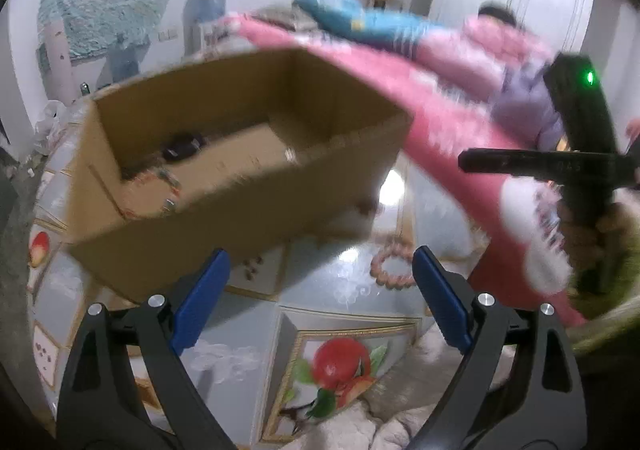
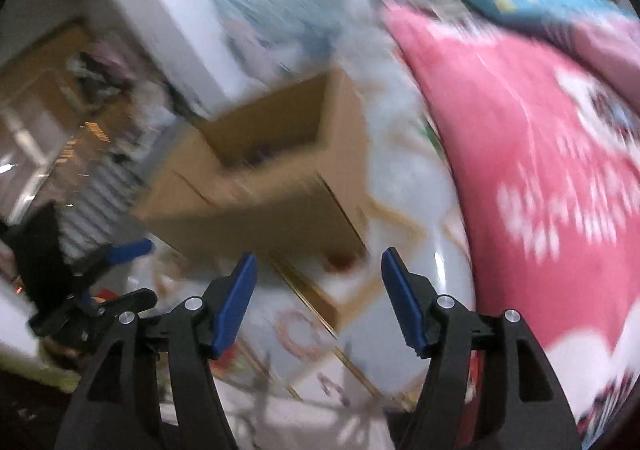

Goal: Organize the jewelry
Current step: 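Move the left gripper down to the pink bead bracelet on the table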

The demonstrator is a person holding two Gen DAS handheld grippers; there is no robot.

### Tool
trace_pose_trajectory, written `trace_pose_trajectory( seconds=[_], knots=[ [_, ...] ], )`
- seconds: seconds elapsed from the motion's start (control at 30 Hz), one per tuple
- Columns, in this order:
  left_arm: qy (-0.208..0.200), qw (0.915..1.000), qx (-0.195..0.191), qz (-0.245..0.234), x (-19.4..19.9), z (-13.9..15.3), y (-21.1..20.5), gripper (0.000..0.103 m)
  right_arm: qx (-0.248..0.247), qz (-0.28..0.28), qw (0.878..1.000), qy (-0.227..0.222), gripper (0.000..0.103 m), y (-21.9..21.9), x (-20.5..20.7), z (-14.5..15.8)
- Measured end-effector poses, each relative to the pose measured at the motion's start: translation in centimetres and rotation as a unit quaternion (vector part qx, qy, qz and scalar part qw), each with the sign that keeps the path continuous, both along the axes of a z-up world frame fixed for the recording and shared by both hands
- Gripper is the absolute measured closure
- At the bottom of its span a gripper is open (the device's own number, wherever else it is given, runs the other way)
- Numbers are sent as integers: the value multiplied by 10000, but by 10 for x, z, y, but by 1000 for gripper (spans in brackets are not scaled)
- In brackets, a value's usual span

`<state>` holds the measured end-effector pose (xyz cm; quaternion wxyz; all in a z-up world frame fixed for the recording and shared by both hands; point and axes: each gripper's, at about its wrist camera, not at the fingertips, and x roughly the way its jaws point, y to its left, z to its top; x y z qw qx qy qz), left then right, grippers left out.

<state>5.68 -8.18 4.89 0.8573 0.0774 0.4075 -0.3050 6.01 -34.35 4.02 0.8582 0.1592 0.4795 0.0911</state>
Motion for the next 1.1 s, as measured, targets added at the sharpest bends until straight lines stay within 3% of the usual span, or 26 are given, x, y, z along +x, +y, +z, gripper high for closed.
trace_pose_trajectory(
  seconds=[0.03, 0.1, 0.27, 0.43, 0.63, 0.8, 0.97, 1.1],
  knots=[
    [38, 9999, 96, -8, 2, -8, -7, 14, -131, -137, 9993, 312, 40, 0, 2, -14],
    [130, 9992, 384, -47, 7, -30, -27, 14, -82, -188, 9986, 488, 40, 1, 1, -25],
    [17, 9955, 904, -267, 11, -58, -62, 14, -190, -151, 9987, 456, 40, 4, -2, -28],
    [-106, 9896, 1427, -166, 15, -75, -73, 13, -213, -113, 9987, 454, 40, 7, 0, -30],
    [155, 9888, 1409, 466, 21, -75, -24, 13, -343, 151, 9988, 331, 38, 18, 3, -30],
    [298, 9802, 1480, 1279, 26, -76, 34, 13, -836, 690, 9941, 70, 31, 53, 9, -28],
    [525, 9767, 1179, 1713, 31, -80, 69, 11, -1972, 1147, 9734, -231, 23, 97, 14, -35],
    [554, 9761, 1038, 1828, 30, -82, 78, 9, -2512, 1394, 9572, -346, 20, 120, 15, -45]
  ],
)
